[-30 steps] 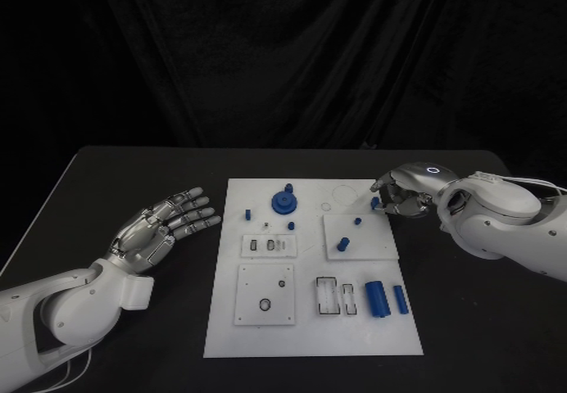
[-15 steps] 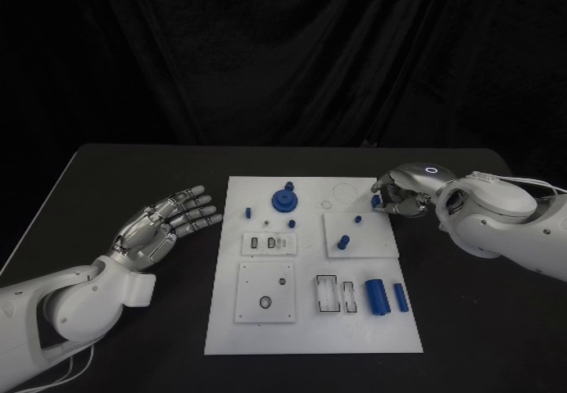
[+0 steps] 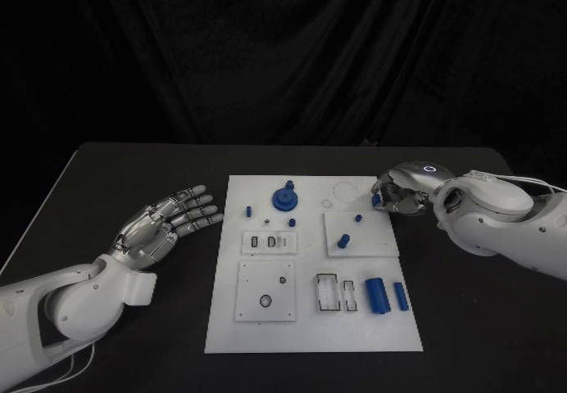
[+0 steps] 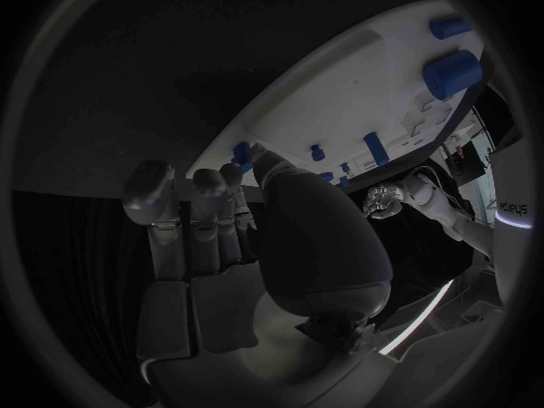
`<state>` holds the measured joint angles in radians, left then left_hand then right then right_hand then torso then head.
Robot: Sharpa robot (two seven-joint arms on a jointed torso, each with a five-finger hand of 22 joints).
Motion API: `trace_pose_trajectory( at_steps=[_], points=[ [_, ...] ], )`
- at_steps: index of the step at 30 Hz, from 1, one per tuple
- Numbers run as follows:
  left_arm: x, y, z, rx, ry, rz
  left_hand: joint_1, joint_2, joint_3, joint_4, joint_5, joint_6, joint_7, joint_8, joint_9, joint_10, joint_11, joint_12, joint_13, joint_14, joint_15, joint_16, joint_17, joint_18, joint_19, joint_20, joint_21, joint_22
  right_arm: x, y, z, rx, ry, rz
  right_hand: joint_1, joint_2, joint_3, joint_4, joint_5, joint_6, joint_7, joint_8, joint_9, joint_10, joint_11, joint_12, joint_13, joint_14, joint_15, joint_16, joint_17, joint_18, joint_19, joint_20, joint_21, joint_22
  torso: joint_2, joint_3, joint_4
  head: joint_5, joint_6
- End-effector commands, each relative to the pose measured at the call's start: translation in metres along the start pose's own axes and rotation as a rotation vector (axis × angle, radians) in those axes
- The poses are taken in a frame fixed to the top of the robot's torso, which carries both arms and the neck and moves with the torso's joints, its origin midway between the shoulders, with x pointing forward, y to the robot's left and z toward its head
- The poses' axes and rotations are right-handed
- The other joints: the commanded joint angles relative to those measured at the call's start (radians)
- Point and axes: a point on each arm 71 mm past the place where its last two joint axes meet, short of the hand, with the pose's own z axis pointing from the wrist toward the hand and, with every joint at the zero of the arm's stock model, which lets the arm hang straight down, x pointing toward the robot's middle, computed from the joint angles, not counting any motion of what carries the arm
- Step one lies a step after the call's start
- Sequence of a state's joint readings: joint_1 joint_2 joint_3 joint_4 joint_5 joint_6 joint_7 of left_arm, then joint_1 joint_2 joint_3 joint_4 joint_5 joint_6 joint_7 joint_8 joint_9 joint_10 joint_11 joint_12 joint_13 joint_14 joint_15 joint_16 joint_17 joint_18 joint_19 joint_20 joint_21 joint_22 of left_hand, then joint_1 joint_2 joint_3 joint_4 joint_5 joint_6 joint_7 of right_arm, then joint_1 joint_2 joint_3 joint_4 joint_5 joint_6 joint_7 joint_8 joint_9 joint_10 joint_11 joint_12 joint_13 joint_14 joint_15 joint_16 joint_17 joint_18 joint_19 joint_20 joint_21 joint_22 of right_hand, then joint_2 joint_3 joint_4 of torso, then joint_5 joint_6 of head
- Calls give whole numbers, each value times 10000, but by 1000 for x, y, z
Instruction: Assemble the parts on the task board
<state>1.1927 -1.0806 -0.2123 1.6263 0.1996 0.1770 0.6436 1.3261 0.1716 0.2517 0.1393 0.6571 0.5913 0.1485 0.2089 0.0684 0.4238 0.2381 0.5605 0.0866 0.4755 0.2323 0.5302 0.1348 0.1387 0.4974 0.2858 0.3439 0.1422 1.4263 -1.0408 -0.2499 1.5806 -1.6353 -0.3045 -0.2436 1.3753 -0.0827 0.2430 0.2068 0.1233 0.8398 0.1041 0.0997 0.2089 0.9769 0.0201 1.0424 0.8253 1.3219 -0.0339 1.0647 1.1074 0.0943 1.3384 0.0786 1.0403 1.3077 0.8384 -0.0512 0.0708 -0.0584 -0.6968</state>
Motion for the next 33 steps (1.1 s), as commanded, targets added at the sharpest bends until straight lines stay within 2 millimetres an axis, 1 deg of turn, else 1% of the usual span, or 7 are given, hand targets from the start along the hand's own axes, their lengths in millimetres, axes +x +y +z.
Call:
trace_pose_trajectory(
  at_steps=[1,7,15,16,23,27,33],
  points=[
    [2,1,0,2,149,-159,-97,-9,76,-7,-64,43,38,17,12,12,49,56,14,-17,39,52,1,-185,-65,-3,31,-2,1,-1,0,183,-1,-35,96,-26,-13,-28,52,94,3,55,27,-9,19,-38,-10,15,12,-63,3,95,34,-8,-32,974,1,-2,4,-8,-12],
    [2,1,0,-11,147,-158,-97,-9,76,-7,-64,43,38,17,12,12,49,56,14,-17,39,52,1,-185,-65,-3,31,-2,2,0,0,182,-7,-25,179,13,-55,-31,81,430,-12,285,268,15,8,-50,-2,35,8,-101,27,96,57,-12,-81,990,0,-2,-7,4,-12],
    [2,1,0,-33,155,-162,-97,-9,76,-7,-64,43,38,17,12,12,49,56,14,-17,39,52,1,-185,-65,-3,31,-2,1,0,1,209,-46,-22,269,53,-62,-69,295,591,-6,468,448,-1,10,-87,-23,41,2,-135,38,96,72,-17,-114,1005,0,-2,-6,20,-18],
    [2,1,0,-36,156,-164,-97,-9,76,-7,-64,43,38,17,12,12,49,56,14,-17,39,52,1,-185,-65,-3,31,-2,1,0,1,198,-86,-9,315,74,-70,-102,429,766,-9,643,582,-3,9,-99,-25,48,1,-142,53,99,73,-19,-146,1010,1,-1,-5,22,-19],
    [1,1,-1,-27,135,-156,-116,-16,93,-8,-72,47,45,19,12,20,56,59,15,-27,40,54,-1,-186,-74,-4,29,-3,-4,7,-3,-163,-657,218,523,170,1,-229,997,934,-7,1017,924,37,4,-116,3,91,-9,-130,123,89,124,-31,-135,1061,-1,-1,2,45,-3],
    [1,1,-1,-27,124,-151,-116,-16,93,-8,-72,47,45,19,12,20,56,59,15,-27,40,54,-1,-186,-74,-4,29,-3,-10,21,-7,-637,-1136,466,668,171,85,-320,1459,1049,2,1217,1101,39,12,-147,-4,114,-9,-119,165,82,157,-37,-116,1098,-2,-1,6,63,-6],
    [0,0,-1,-30,101,-137,-116,-16,93,-8,-72,47,45,19,12,20,56,59,15,-27,40,54,-1,-186,-74,-4,29,-3,-26,59,-12,-1729,-1689,635,747,122,201,-402,2024,1077,28,1436,1344,88,55,-160,20,146,14,-91,240,79,177,-24,-139,1149,-12,-2,-20,112,-50]
  ],
)
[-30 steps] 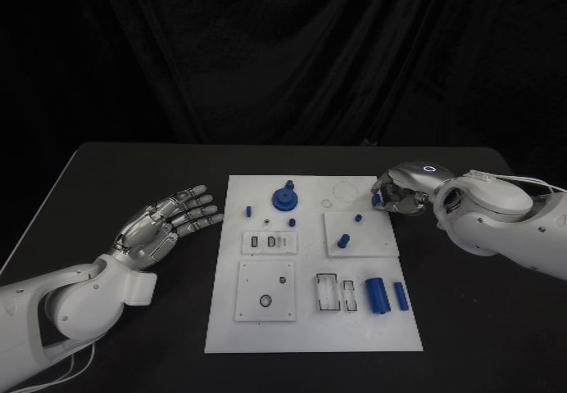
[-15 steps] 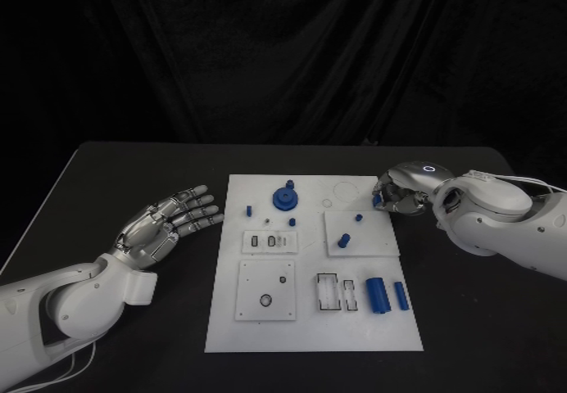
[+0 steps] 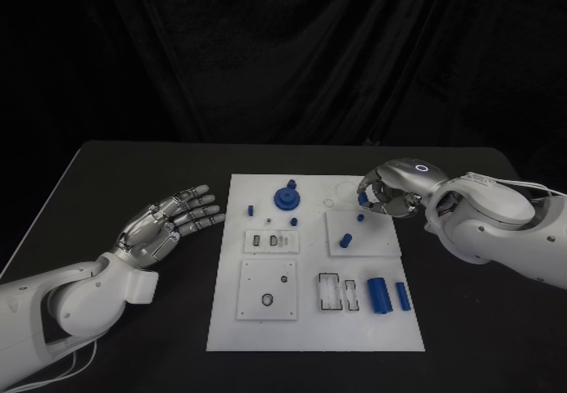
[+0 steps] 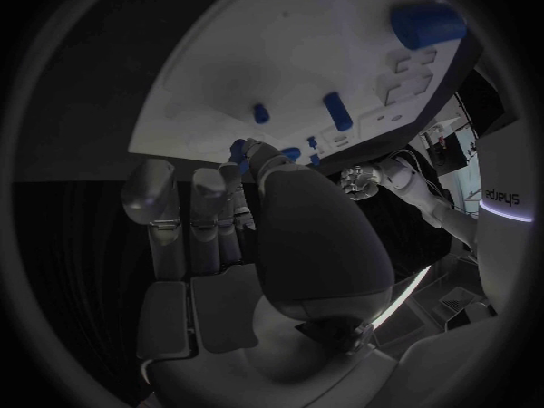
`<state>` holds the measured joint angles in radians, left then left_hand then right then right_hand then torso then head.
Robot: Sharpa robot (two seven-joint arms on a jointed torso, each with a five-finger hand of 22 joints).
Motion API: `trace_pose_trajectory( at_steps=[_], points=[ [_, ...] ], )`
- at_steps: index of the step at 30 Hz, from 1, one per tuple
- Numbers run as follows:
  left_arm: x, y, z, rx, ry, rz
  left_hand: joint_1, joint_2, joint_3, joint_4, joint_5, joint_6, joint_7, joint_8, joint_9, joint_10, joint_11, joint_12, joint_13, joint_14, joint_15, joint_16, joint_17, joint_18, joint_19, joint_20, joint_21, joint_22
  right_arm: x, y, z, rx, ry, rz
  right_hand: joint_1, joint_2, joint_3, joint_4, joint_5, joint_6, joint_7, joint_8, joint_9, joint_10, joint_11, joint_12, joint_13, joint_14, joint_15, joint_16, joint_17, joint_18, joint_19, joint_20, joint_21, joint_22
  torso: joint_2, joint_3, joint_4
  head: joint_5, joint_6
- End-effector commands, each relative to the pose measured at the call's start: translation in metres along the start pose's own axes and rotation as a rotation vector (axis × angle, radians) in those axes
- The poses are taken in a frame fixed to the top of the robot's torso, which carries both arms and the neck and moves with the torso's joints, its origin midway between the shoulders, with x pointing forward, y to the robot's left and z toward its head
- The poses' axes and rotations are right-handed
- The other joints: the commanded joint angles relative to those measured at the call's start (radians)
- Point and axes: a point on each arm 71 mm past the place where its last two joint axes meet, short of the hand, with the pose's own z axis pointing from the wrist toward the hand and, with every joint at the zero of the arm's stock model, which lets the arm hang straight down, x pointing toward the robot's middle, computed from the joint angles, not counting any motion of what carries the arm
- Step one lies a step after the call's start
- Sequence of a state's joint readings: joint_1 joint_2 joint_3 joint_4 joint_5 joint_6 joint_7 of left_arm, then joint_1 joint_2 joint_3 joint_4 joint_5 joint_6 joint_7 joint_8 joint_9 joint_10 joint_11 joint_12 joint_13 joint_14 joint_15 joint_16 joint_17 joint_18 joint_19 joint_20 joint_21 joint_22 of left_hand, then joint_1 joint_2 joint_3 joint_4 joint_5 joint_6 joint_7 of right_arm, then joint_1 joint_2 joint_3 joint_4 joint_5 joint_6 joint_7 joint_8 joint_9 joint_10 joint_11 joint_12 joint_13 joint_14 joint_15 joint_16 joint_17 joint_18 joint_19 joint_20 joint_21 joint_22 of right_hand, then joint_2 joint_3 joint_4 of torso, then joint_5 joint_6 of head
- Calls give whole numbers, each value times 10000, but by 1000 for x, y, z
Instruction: Assemble the parts on the task board
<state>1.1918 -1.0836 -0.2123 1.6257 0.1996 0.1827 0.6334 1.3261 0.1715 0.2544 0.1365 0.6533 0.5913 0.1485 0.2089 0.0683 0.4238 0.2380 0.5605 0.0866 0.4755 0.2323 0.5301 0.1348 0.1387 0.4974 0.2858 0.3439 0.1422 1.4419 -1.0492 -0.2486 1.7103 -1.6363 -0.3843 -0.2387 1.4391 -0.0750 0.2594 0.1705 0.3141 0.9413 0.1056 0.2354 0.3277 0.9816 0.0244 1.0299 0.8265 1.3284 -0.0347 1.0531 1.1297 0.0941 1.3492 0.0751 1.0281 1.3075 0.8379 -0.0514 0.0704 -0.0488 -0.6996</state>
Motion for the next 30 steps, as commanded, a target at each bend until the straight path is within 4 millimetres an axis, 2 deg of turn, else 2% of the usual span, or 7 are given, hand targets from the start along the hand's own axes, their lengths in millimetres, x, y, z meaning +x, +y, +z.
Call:
trace_pose_trajectory(
  at_steps=[1,6,10,13,17,20,30],
  points=[
    [1,0,0,70,89,-113,-127,-20,79,17,-38,67,47,26,15,26,60,61,15,-33,42,56,-3,-187,-78,-5,30,-3,-10,25,1,-803,-775,64,104,43,38,-39,129,70,11,92,168,43,11,-35,8,80,23,20,13,82,67,12,-25,1151,-5,0,-14,18,-25],
    [2,0,0,68,91,-113,-127,-20,79,17,-38,67,47,26,15,26,60,61,15,-33,42,56,-3,-187,-78,-5,30,-3,-8,64,7,-1894,-432,91,60,59,52,-41,170,168,-22,210,269,96,3,2,54,108,21,57,58,80,84,13,-11,1173,-9,-10,-6,30,-70],
    [2,1,1,53,129,-132,-127,-20,79,17,-38,67,47,26,15,26,60,61,15,-33,42,56,-3,-187,-78,-5,30,-3,4,93,15,-2648,42,126,49,59,60,-56,177,218,-40,269,321,122,4,22,78,114,18,57,63,83,85,13,-26,1178,-5,-9,6,29,-73],
    [3,2,2,44,157,-149,-127,-20,79,17,-38,67,47,26,15,26,60,61,15,-33,42,56,-3,-187,-78,-5,30,-3,13,110,23,-3057,387,108,38,48,59,-65,187,231,-43,290,344,133,20,34,95,86,23,-8,12,106,39,14,-151,1150,0,-8,5,98,-82],
    [3,2,2,32,157,-148,-127,-20,79,17,-38,67,47,26,15,26,60,61,15,-33,42,56,-3,-187,-78,-5,30,-3,22,124,29,-3335,739,71,13,36,54,-63,196,228,-33,302,363,145,41,51,120,62,34,-57,-25,115,18,18,-213,1138,7,-10,19,158,-141],
    [2,2,2,30,142,-138,-127,-20,79,17,-38,67,47,26,15,26,60,61,15,-33,42,56,-3,-187,-78,-5,30,-3,27,131,32,-3461,932,24,-10,29,50,-60,195,227,-25,311,377,135,55,47,116,46,44,-87,-48,124,-1,23,-268,1127,10,7,-11,170,-175],
    [2,3,3,4,166,-146,-146,-26,102,13,-42,80,49,32,16,37,62,65,16,-41,40,61,-5,-187,-85,-6,30,-4,33,135,40,-3338,1275,-148,-143,14,30,-42,11,178,2,339,456,75,97,40,108,-13,87,-179,-101,141,-48,58,-405,1115,12,15,21,68,-199]
  ],
)
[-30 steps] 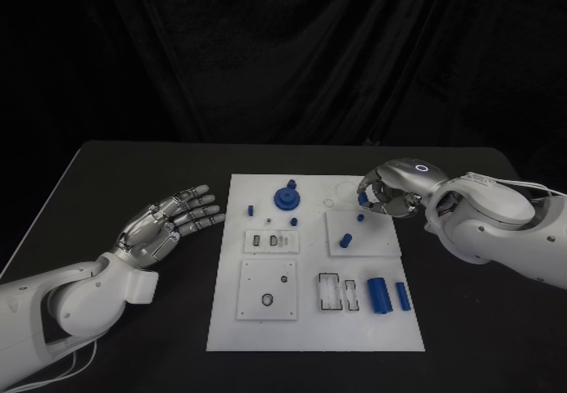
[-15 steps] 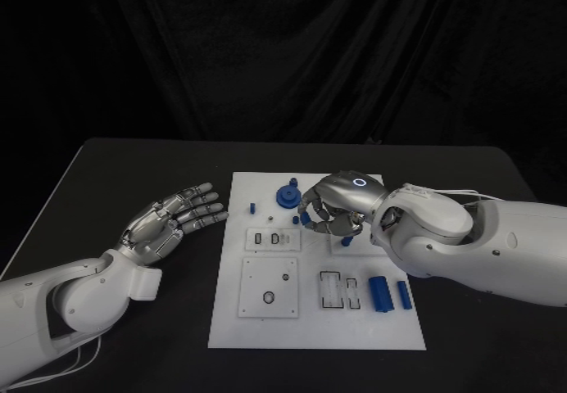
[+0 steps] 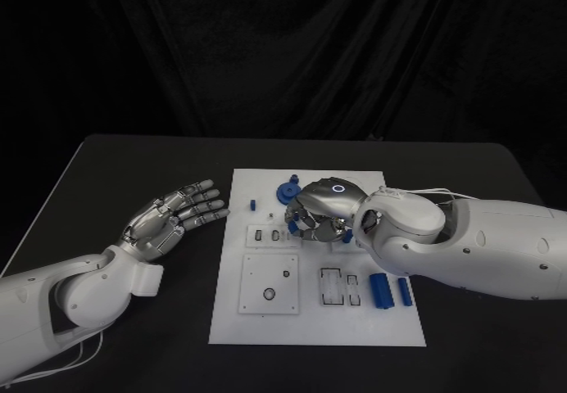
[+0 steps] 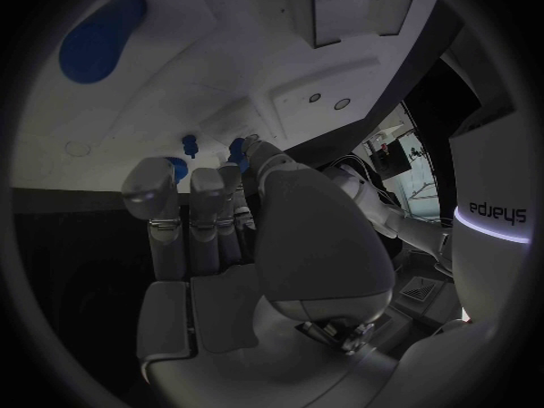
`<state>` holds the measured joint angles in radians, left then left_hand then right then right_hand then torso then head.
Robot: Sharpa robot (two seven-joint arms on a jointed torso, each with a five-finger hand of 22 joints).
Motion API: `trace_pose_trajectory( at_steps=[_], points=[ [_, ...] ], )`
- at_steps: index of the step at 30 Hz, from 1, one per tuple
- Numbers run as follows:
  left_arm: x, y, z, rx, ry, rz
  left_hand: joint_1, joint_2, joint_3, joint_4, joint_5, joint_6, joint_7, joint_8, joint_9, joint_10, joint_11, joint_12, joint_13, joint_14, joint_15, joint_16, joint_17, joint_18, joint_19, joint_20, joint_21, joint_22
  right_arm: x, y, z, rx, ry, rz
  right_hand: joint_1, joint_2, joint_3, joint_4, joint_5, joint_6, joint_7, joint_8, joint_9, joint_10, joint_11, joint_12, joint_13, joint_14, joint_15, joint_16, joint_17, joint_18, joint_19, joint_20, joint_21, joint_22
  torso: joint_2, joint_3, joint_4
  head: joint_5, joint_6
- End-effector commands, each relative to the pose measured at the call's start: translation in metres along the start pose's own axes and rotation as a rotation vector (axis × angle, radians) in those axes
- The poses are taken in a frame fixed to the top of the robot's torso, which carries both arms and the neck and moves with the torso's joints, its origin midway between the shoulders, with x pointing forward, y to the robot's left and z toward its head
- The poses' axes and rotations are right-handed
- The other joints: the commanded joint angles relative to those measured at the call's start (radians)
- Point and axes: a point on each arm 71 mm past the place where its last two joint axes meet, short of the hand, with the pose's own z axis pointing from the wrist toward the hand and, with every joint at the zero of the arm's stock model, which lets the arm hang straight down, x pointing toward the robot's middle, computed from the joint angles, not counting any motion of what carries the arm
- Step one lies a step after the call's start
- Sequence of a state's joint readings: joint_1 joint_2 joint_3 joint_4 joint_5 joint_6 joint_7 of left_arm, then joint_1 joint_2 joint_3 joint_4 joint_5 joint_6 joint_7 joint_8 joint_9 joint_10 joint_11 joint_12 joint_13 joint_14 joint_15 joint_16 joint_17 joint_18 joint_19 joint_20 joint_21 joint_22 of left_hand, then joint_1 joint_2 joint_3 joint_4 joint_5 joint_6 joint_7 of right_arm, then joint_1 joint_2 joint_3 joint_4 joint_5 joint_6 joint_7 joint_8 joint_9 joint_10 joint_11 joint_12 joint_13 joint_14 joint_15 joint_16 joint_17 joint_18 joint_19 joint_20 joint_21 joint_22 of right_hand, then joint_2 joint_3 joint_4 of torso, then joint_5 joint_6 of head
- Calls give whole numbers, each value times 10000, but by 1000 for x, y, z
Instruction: Assemble the parts on the task board
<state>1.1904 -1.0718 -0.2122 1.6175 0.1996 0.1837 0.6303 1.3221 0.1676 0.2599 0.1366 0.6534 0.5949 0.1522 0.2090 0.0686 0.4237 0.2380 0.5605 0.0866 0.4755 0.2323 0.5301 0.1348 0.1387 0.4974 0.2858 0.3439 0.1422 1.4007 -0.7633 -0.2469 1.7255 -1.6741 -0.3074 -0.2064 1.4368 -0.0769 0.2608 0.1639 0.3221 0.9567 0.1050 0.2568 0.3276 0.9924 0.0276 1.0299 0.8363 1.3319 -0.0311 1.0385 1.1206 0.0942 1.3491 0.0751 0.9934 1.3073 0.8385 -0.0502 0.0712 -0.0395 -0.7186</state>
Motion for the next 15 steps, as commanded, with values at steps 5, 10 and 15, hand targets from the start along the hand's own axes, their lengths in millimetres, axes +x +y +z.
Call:
trace_pose_trajectory(
  at_steps=[5,10,15],
  points=[
    [2,1,1,47,126,-133,-106,14,48,13,-42,44,12,32,14,37,62,65,16,-40,40,61,-4,-186,-85,-6,30,-4,5,0,3,207,508,-444,-174,36,7,34,-145,11,19,135,484,-34,79,59,34,-61,63,-56,-23,153,-74,69,-136,1104,7,-6,-8,-26,-9],
    [1,1,0,22,124,-133,-106,14,48,13,-42,44,12,32,14,37,62,65,16,-40,40,61,-4,-186,-85,-6,30,-4,7,2,5,299,639,-668,-165,39,18,15,-152,18,4,146,500,-55,66,51,26,-73,63,-76,-36,159,-86,72,-168,1099,-5,-17,-16,-9,-51],
    [1,1,1,3,136,-139,-117,12,60,12,-45,39,13,31,13,40,62,66,16,-45,39,63,-6,-186,-90,-8,30,-4,9,2,6,384,721,-745,-187,25,16,9,-166,-23,14,130,507,-124,70,5,-25,-117,64,-155,-95,185,-141,76,-312,1067,-8,-16,-16,-8,-61]
  ],
)
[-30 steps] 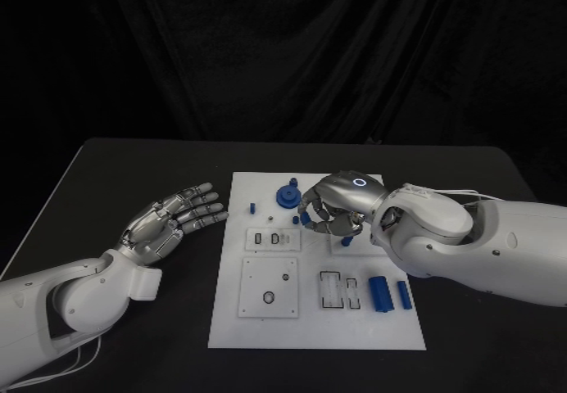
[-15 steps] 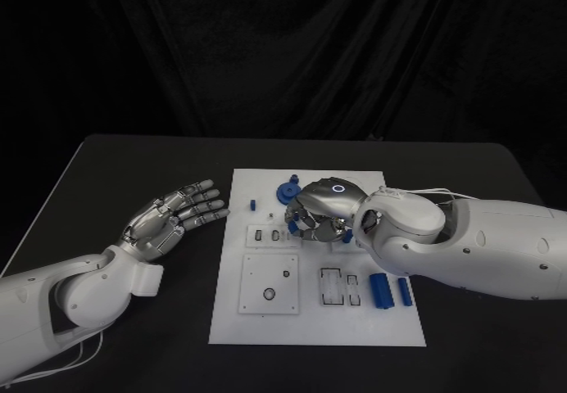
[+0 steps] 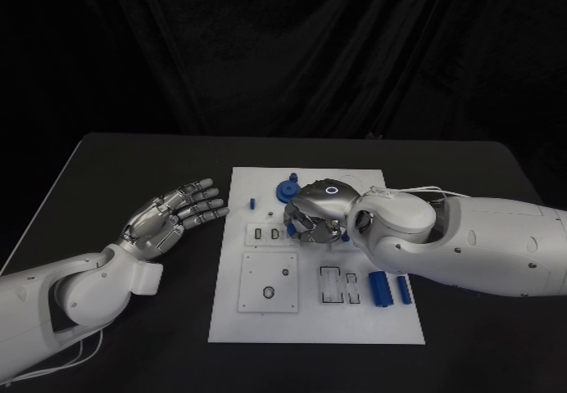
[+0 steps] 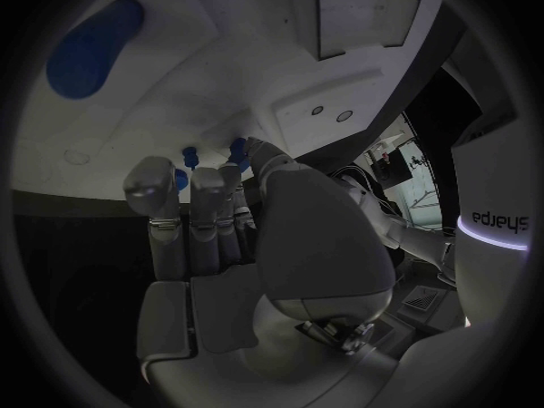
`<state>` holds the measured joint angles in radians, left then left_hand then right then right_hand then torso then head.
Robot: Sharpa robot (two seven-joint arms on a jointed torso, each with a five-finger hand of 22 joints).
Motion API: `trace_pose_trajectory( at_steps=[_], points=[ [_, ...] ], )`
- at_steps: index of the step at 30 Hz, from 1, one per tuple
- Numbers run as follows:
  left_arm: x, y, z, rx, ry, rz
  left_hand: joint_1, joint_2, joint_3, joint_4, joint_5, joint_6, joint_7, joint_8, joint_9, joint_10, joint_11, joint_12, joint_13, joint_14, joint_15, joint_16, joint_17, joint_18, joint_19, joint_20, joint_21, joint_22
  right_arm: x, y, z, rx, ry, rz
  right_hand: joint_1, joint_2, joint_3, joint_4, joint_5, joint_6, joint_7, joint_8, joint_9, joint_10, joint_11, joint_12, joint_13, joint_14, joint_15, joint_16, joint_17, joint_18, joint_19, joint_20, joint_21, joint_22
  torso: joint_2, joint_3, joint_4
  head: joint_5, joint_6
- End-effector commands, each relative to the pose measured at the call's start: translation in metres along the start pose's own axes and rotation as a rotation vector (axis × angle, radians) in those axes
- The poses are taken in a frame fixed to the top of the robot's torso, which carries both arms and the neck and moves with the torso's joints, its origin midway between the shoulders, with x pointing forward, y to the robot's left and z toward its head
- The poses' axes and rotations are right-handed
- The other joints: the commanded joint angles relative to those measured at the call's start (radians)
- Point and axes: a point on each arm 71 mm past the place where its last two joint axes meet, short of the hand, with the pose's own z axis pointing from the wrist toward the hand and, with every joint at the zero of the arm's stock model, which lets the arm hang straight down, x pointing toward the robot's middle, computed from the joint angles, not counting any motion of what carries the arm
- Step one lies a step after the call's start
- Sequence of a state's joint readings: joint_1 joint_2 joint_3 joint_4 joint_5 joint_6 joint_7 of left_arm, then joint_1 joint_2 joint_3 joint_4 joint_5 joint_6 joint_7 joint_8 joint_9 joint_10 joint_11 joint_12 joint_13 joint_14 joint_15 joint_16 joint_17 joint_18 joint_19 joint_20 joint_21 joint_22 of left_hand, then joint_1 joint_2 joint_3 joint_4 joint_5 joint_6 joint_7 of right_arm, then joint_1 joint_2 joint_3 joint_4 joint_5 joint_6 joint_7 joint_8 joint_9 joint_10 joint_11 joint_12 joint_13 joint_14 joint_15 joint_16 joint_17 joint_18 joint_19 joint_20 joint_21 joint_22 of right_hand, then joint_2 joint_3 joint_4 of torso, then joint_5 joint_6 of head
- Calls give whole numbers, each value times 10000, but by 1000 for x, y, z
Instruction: Assemble the parts on the task board
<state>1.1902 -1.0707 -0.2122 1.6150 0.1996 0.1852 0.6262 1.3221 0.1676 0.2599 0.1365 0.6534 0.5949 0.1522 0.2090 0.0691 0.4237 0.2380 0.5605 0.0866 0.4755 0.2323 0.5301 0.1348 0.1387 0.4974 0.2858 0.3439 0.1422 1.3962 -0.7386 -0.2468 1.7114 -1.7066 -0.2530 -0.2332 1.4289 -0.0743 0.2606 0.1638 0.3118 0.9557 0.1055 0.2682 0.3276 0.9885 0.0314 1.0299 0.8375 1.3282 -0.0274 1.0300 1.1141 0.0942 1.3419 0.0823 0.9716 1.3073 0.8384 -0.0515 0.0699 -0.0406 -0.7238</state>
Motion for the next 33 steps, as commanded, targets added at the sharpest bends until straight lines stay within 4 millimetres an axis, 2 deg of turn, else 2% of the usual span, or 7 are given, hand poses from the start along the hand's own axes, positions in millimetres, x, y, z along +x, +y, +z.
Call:
trace_pose_trajectory(
  at_steps=[1,6,11,17,22,29,33],
  points=[
    [2,1,0,39,135,-140,-117,12,60,12,-45,39,13,31,8,40,62,66,16,-45,39,63,-6,-186,-90,-8,30,-4,4,-2,0,336,257,-324,-109,-3,20,6,-64,-29,11,9,507,-90,32,4,-36,-89,28,-83,-39,191,-80,5,-122,1061,-8,-2,0,1,-11],
    [2,1,1,30,148,-146,-117,12,60,12,-45,39,13,31,8,40,62,66,16,-45,39,63,-6,-186,-90,-8,30,-4,7,-2,1,419,391,-341,-158,-27,37,-26,-153,-260,57,-97,508,-189,36,-37,-70,-160,36,-177,-95,214,-136,18,-269,1037,0,1,8,7,-59],
    [1,1,1,20,158,-152,-117,12,60,12,-45,39,13,31,8,40,62,66,16,-45,39,63,-6,-186,-90,-8,30,-4,10,-2,1,470,491,-336,-286,-86,24,-42,-578,-695,135,-325,464,-370,44,-111,-150,-286,52,-348,-202,254,-238,37,-552,990,2,-11,20,0,-81],
    [1,1,1,10,153,-149,-129,12,72,13,-48,32,14,28,7,42,61,66,15,-52,36,64,-7,-186,-95,-9,29,-5,11,-2,2,451,517,-326,-632,-157,-161,104,-1467,-1472,183,-770,258,-506,74,-100,-168,-367,89,-456,-266,282,-281,72,-793,967,-2,-10,7,1,-122],
    [1,2,2,-3,175,-164,-129,12,72,13,-48,32,14,28,7,42,61,66,15,-52,36,64,-7,-186,-95,-9,29,-5,12,-2,2,429,543,-329,-919,-183,-439,254,-2173,-2085,143,-1200,-21,-556,65,-31,-126,-334,86,-395,-214,275,-232,81,-826,988,-2,-1,10,2,-152],
    [1,2,1,9,157,-156,-129,12,72,13,-48,32,14,28,7,42,61,66,15,-52,36,64,-7,-186,-95,-9,29,-5,11,-4,1,341,388,-284,-1093,-212,-770,374,-2567,-2566,63,-1615,-348,-550,14,70,-38,-270,51,-268,-112,263,-150,53,-797,1028,2,0,4,5,-159],
    [1,2,1,12,132,-137,-129,12,72,13,-48,32,14,28,7,42,61,66,15,-52,36,64,-7,-186,-95,-9,29,-5,9,-5,-1,202,80,-204,-1341,-383,-1098,637,-2642,-3061,-22,-1873,-630,-484,-48,165,48,-189,2,-128,-2,233,-72,6,-646,1079,2,-2,8,20,-199]
  ],
)
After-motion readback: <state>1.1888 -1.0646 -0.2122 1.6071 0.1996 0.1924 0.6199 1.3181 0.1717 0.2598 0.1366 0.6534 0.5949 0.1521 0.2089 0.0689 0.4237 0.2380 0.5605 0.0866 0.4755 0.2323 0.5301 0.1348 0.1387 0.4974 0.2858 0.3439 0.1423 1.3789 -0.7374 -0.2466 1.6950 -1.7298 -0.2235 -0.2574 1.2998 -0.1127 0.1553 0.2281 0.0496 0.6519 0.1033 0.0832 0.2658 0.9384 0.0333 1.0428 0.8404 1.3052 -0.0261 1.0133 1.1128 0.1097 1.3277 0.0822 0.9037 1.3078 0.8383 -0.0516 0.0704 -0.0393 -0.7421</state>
